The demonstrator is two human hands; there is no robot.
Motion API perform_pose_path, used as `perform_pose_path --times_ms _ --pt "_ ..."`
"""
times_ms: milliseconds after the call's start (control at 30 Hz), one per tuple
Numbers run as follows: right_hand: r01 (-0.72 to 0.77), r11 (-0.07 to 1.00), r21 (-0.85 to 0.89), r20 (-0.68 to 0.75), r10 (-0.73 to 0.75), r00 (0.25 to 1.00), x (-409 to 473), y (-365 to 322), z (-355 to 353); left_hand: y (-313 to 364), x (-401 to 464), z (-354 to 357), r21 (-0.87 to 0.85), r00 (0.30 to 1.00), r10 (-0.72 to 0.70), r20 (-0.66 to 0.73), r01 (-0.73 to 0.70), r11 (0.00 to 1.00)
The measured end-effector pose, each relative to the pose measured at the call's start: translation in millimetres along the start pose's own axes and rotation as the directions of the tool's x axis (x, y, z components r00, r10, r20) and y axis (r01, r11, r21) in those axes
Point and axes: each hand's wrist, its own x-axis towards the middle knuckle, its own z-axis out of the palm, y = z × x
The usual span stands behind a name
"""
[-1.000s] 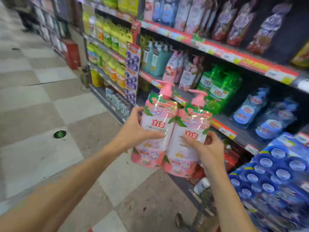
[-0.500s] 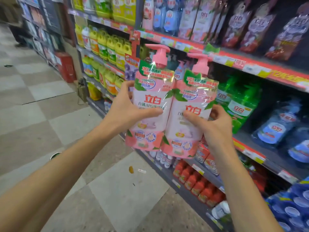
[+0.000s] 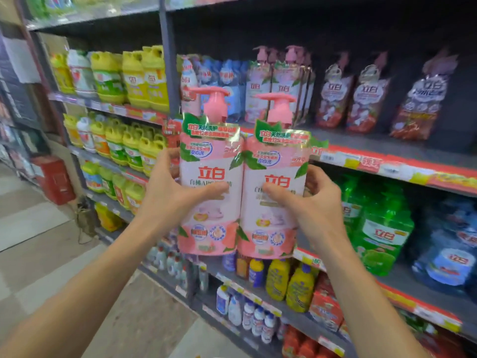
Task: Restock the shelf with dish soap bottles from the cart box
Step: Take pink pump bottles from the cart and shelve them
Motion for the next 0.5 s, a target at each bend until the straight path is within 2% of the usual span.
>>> perform_pose_path --times_ms 300,500 --pt "0.056 0.998 -0.040 -0.095 -0.059 0.994 98 8 56 -31 133 -3 -0.201 0.996 0.083 0.029 -0.075 0.977" --pt "0.070 0.994 -0.083 -0.241 -0.088 0.966 158 26 92 -62 234 -2 -0.255 0.968 0.178 0.178 -0.129 0.958"
